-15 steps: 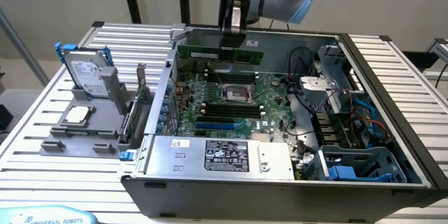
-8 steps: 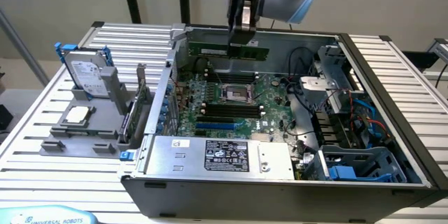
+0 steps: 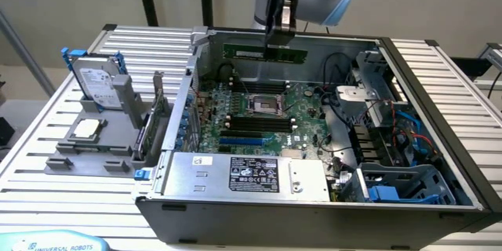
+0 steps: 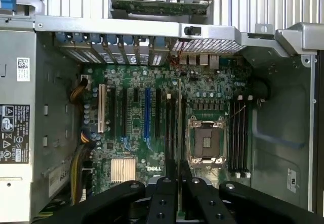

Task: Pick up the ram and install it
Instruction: 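Pick up the ram and move it above insertion slot, then insert the ram into the slot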

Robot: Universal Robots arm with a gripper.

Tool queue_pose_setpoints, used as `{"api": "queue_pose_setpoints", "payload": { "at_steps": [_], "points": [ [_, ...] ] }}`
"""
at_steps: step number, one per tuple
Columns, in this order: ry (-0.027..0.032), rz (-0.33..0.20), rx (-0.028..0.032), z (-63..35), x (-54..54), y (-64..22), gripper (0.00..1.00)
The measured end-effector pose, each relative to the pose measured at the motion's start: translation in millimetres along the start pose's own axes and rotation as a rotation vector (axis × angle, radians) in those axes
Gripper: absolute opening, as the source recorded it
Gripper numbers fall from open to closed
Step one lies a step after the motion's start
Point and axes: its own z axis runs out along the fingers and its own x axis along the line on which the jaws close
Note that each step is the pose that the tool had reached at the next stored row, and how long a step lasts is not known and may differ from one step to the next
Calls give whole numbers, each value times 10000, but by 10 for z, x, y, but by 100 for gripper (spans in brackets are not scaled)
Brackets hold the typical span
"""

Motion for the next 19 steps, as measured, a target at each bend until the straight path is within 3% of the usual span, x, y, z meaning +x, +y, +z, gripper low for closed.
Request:
{"api": "queue_pose_setpoints", "payload": {
  "at_steps": [7,8,19],
  "points": [
    [-4,90,10,73,-56,-179,13],
    [-1,120,37,99,-61,-186,13],
    [-1,121,32,100,-61,-186,13]
  ]
}}
